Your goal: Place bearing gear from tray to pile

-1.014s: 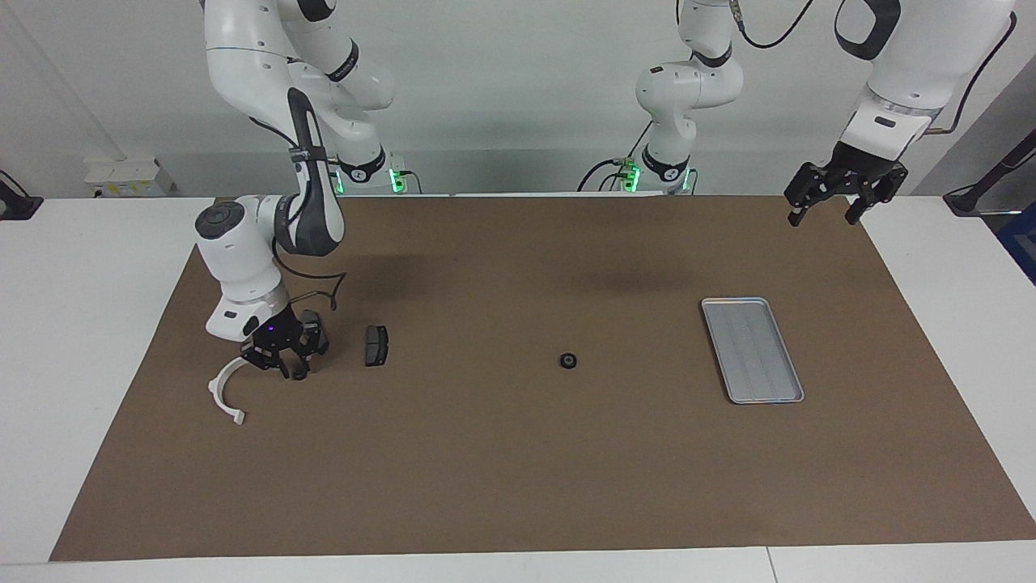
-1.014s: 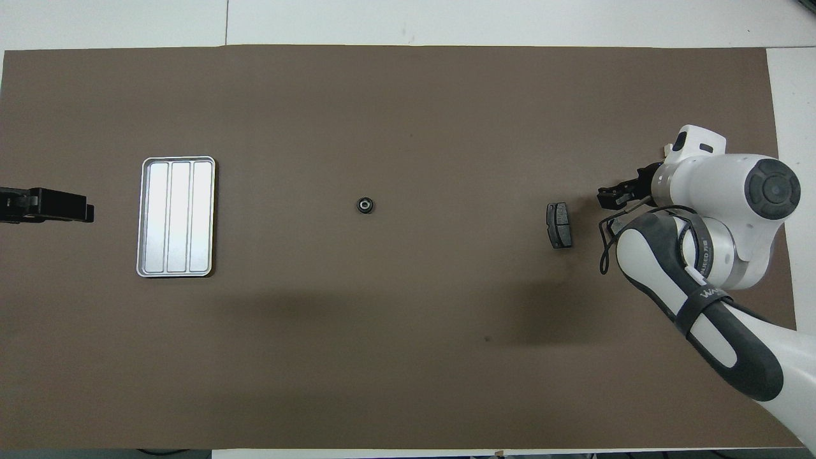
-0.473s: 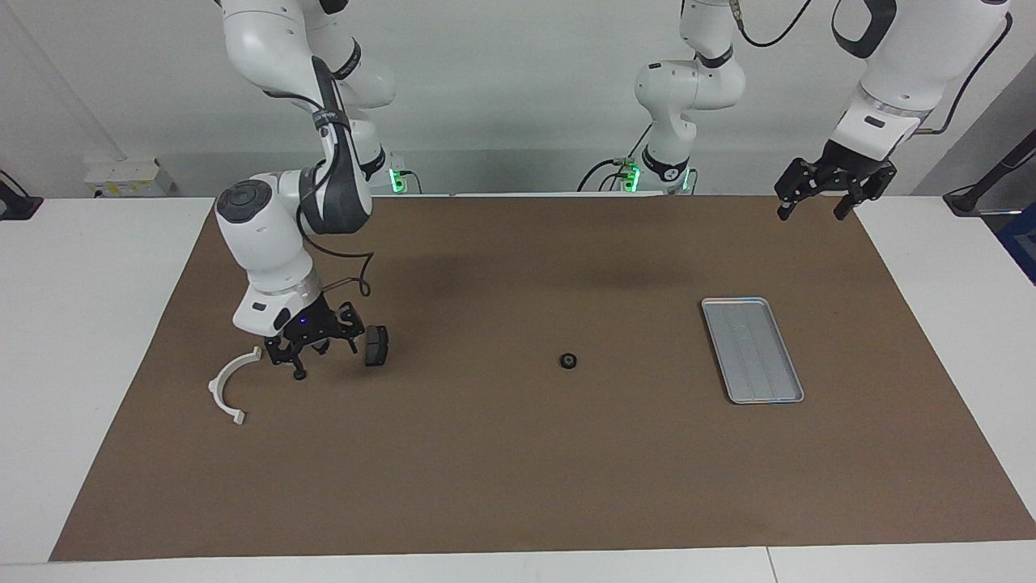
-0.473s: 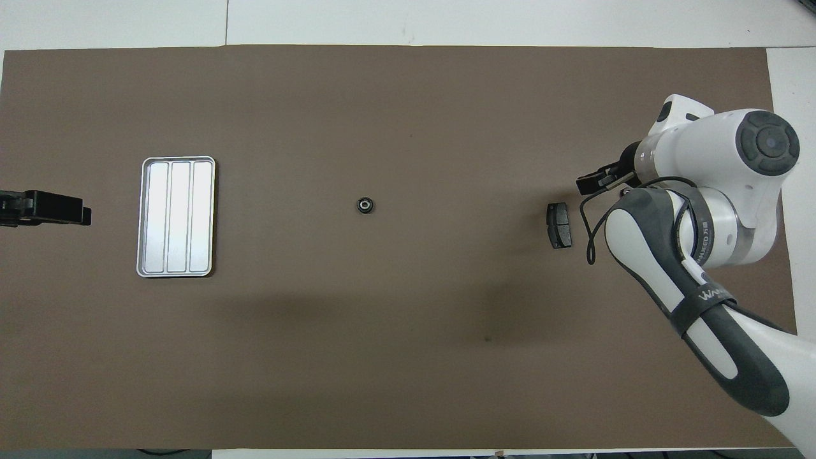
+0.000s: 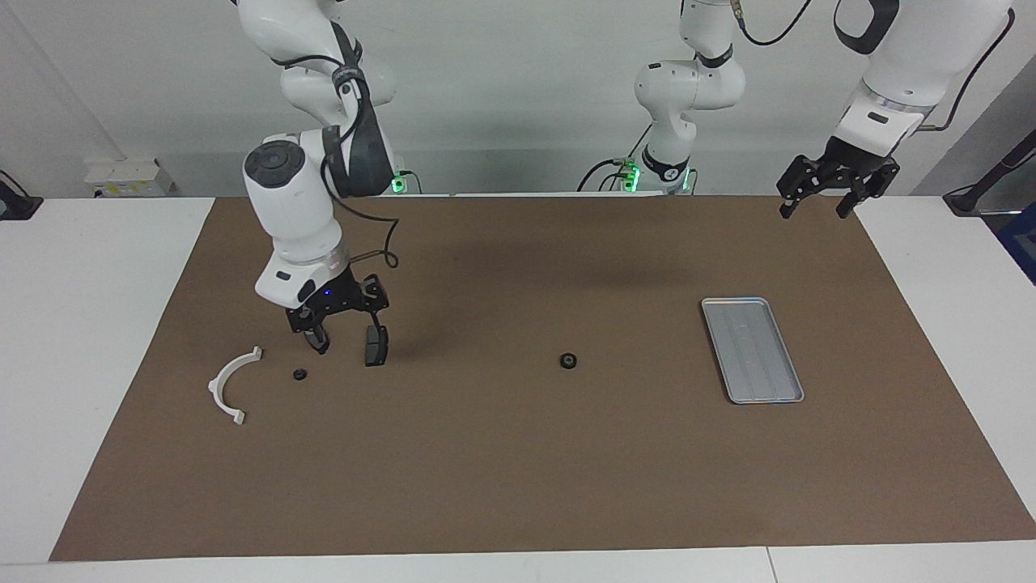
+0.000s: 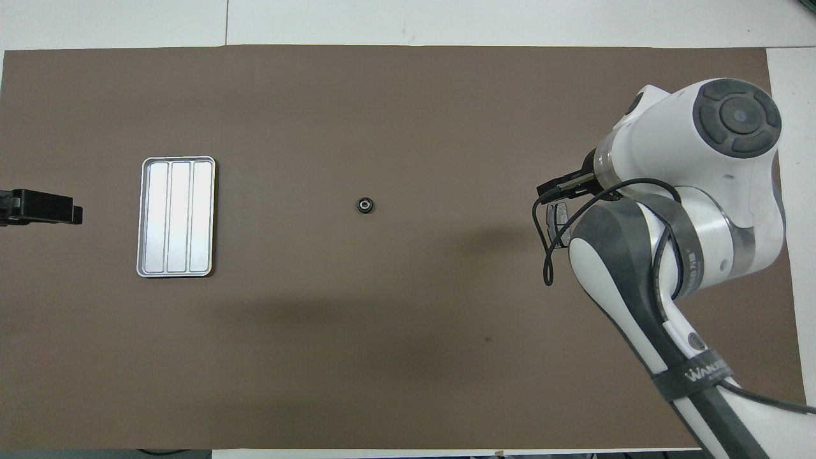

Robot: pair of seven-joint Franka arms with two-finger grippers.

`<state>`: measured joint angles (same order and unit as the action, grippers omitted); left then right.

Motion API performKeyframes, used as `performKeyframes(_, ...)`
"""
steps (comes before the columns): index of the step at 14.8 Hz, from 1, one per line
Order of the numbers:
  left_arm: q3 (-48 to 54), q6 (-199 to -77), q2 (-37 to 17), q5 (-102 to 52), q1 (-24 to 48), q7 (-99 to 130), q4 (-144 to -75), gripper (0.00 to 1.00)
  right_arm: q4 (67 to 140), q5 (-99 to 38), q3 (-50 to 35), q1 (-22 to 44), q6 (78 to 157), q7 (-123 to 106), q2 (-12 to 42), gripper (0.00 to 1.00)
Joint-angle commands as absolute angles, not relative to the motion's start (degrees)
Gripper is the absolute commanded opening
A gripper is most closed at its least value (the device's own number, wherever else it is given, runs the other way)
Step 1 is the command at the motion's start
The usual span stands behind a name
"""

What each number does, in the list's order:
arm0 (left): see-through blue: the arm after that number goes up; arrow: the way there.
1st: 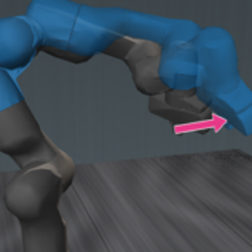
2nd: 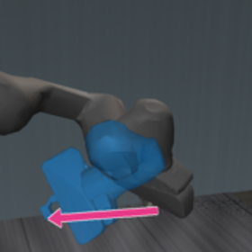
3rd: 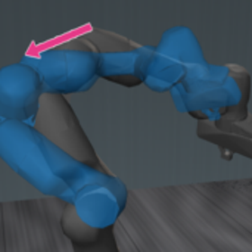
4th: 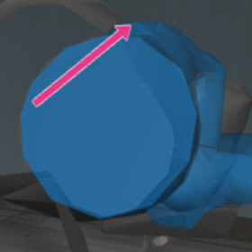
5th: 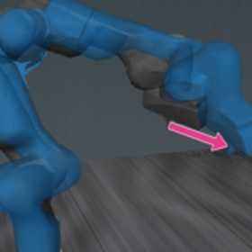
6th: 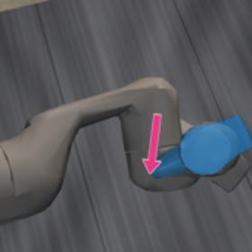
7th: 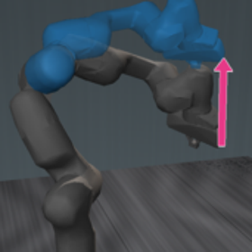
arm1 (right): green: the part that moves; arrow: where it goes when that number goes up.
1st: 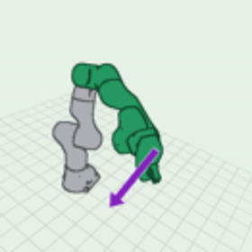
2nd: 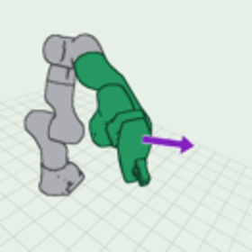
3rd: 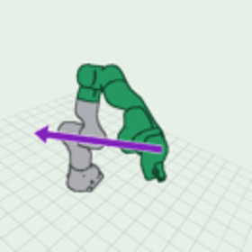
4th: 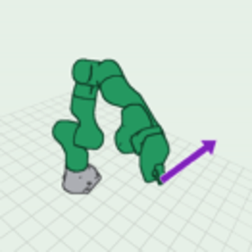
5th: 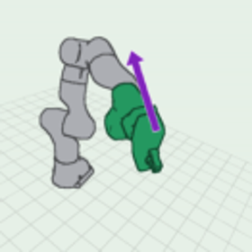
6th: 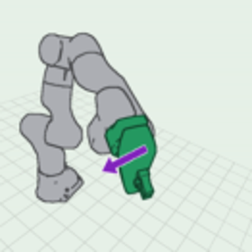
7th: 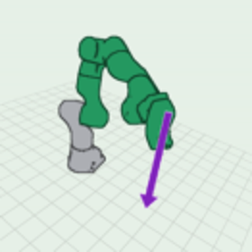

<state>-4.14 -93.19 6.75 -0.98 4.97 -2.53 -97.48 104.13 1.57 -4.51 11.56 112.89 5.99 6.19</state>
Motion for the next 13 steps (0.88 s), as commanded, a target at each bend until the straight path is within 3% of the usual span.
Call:
performKeyframes(1,-4.1,-91.1,5.7,-0.6,4.5,-2.7,-95.5,1.00,104.0,2.6,-4.7,16.2,111.3,17.8,5.4,1.00)
performKeyframes(7,-4.2,-89.6,5.8,-0.5,4.5,-2.7,-95.2,1.00,103.9,2.2,-4.9,24.3,112.6,37.2,5.9,1.00)
performKeyframes(13,-4.1,-90.5,6.6,-0.7,4.6,-2.9,-96.2,1.00,100.4,2.4,-4.9,30.6,116.8,47.1,12.5,1.00)
